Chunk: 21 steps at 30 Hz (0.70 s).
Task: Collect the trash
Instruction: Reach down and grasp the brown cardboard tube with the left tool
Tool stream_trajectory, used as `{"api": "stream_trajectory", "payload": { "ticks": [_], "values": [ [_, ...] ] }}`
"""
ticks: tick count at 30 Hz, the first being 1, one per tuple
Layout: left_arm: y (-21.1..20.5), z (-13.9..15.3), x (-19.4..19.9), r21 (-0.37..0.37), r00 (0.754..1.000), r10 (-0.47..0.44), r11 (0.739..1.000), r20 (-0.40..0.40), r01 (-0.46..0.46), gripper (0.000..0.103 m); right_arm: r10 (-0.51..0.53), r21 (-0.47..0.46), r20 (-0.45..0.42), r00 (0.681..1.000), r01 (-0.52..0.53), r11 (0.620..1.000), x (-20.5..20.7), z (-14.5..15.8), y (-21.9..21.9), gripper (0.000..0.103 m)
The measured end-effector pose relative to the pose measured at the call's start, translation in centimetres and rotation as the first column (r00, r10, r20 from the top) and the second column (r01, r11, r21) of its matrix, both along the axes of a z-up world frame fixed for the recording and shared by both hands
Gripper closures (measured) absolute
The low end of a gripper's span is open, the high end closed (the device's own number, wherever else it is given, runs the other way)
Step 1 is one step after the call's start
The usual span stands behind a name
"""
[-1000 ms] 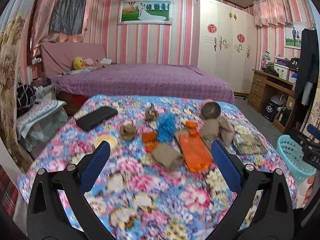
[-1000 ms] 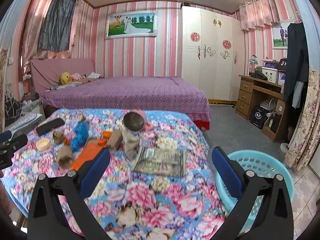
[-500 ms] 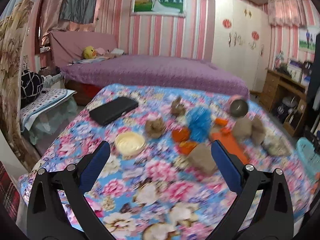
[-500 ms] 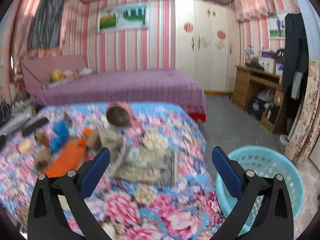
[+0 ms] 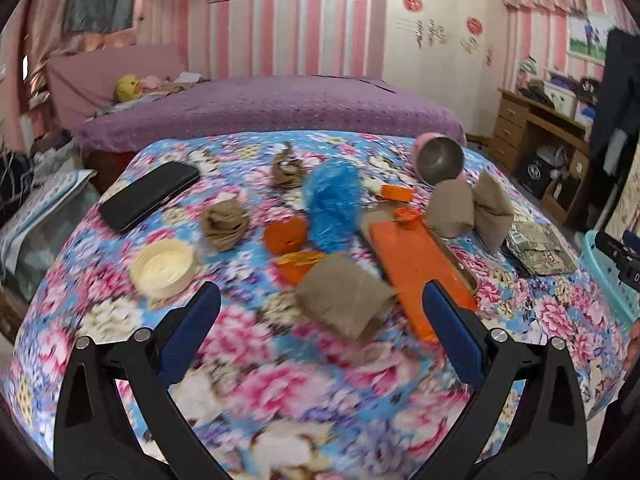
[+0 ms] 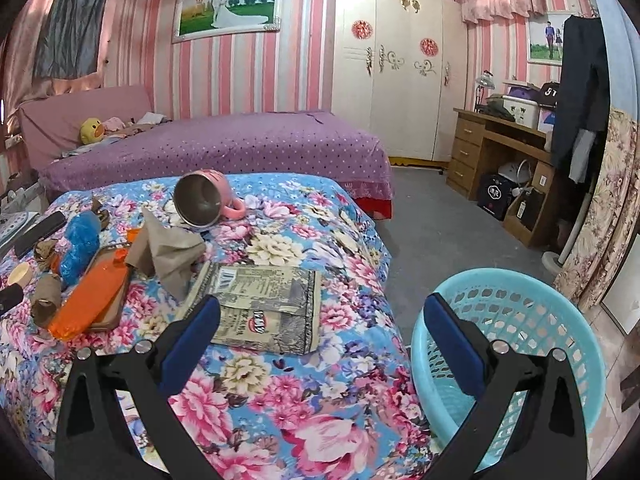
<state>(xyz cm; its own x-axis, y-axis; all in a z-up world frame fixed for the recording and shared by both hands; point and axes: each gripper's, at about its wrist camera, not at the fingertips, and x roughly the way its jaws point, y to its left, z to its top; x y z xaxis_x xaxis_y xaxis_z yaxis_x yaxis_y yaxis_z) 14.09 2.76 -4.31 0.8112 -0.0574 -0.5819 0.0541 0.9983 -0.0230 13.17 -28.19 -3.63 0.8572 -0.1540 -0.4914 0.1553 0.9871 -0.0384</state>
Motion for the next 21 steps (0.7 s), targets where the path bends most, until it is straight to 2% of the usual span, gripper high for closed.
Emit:
{"api": "stream_trajectory", "payload": {
  "ticks": [5, 7, 9, 11, 15, 16, 17, 18, 21],
  "values": [
    [-1.0, -1.2, 2.0, -0.024, 0.999, -0.022, 0.999, -0.050, 0.021, 0.006, -0.010, 0.016, -0.026, 1.000, 0.011, 1.000, 0.5, -0.6, -0.9, 0.004],
    [-1.2, -1.5, 2.5, -0.028, 0.998, -0.028, 0.999, -0.064, 0.026, 0.009, -0.017, 0.021, -0.034, 0.999, 0.018, 1.000, 0.6, -0.6, -1.2, 0.004],
    [-1.5, -1.8, 3.1, -0.031, 0.996, -0.041, 0.999, -0.078, 0.038, 0.018, -0.022, 0.034, -0.035, 0.999, 0.023, 0.999, 0.7, -0.6, -1.5, 0.004],
    [-1.5, -2.0, 3.4, -0.047, 0.994, -0.055, 0.998, -0.095, 0.051, 0.040, -0.022, 0.043, -0.034, 0.999, 0.024, 0.999, 0.6, -0.6, -1.8, 0.004],
    [-1.7, -2.0, 3.2, -0.050, 0.992, -0.078, 0.996, -0.100, 0.073, 0.062, -0.016, 0.045, -0.032, 0.999, 0.018, 0.999, 0.6, -0.5, -1.7, 0.004],
    [-1.8, -1.9, 3.0, -0.043, 0.992, -0.084, 0.996, -0.090, 0.080, 0.070, -0.014, 0.044, -0.032, 0.999, 0.016, 0.999, 0.6, -0.5, -1.7, 0.004],
    [-1.8, -1.7, 2.7, -0.042, 0.992, -0.089, 0.995, -0.084, 0.086, 0.088, -0.013, 0.044, -0.031, 0.999, 0.014, 0.999, 0.6, -0.4, -1.7, 0.004],
    [-1.7, -1.6, 2.6, -0.050, 0.992, -0.095, 0.995, -0.085, 0.091, 0.092, -0.010, 0.044, -0.030, 0.999, 0.011, 0.999, 0.5, -0.4, -1.6, 0.004],
    [-0.9, -1.3, 1.9, -0.058, 0.993, -0.084, 0.995, -0.086, 0.079, 0.095, 0.011, 0.033, -0.028, 1.000, -0.010, 0.999, 0.5, -0.4, -0.8, 0.004]
  ]
}}
